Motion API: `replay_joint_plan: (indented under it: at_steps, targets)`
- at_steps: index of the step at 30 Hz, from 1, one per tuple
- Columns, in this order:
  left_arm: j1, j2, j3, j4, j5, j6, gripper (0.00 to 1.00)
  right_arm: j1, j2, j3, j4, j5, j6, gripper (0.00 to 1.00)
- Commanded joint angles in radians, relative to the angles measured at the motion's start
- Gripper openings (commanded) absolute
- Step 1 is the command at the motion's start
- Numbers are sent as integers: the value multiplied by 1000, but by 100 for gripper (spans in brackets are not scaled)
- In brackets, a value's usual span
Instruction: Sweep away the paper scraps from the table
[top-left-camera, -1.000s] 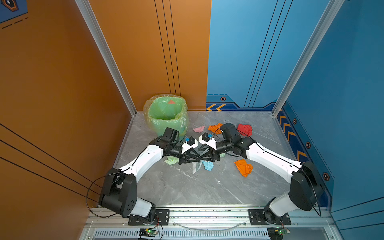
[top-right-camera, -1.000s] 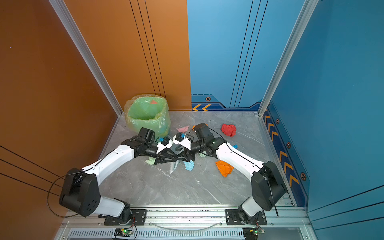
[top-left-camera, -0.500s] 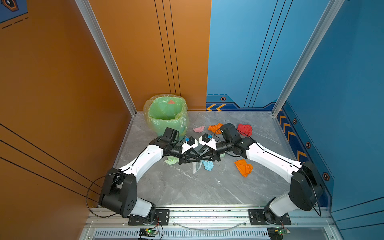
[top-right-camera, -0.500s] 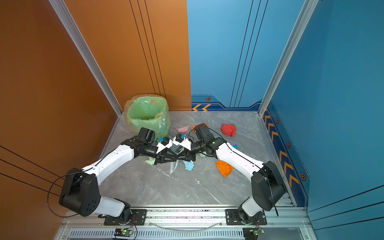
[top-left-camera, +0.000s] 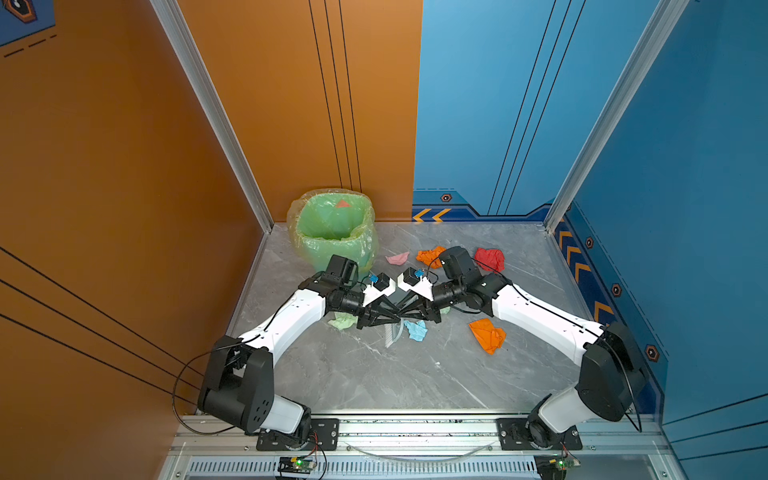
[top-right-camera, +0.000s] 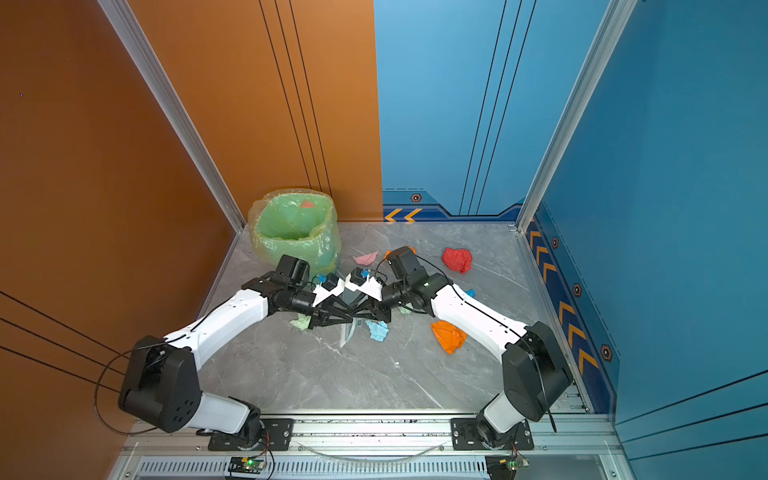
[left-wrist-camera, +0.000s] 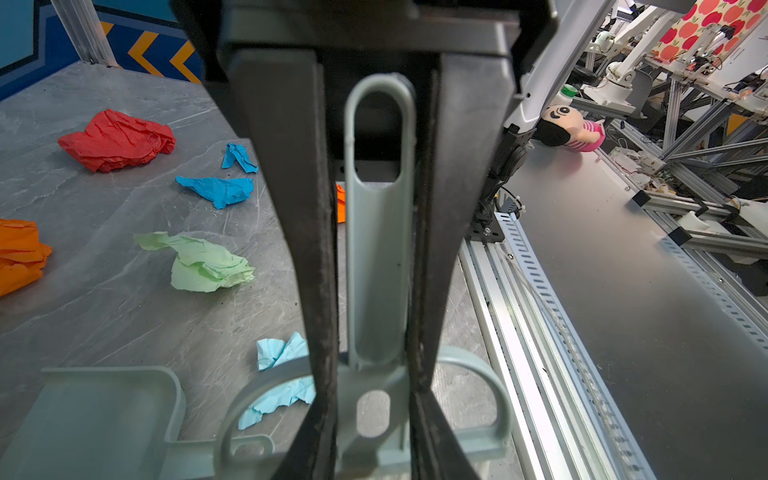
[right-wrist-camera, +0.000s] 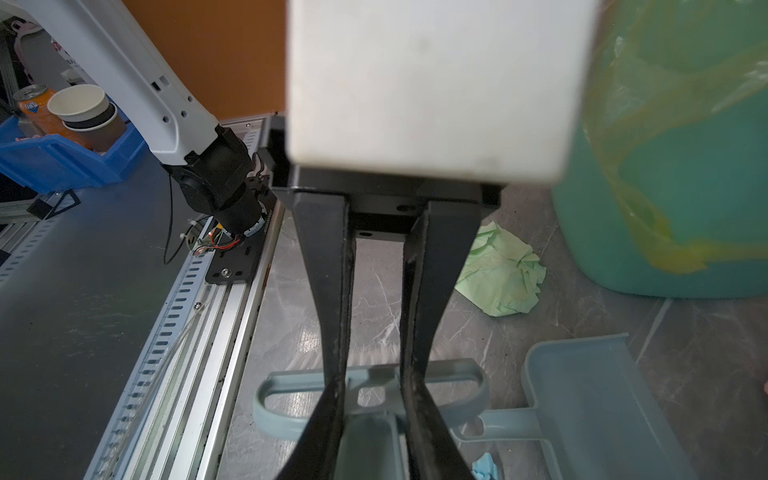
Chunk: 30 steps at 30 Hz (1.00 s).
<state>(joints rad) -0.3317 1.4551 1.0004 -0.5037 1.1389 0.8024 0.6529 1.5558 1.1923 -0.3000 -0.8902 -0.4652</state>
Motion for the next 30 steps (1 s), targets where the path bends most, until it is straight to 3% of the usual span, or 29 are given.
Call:
replay_joint_plan:
  at_steps: [1,14,22,25,30]
  targets:
    - [10,8,-5,1,93,18,27,5,16,30,-35,-6,-16,23]
    - [16,10,-1,0,98,18,28,6,39,56,-60,-25,-21,0]
    - [16,4,-4,1,82,18,34,8,32,56,-65,-27,-31,0]
    - [16,2,-6,-1,66,15,47,7,30,56,-66,-30,-30,0]
    - [24,-17,-21,-1,30,12,53,6,24,49,-68,-24,-29,0]
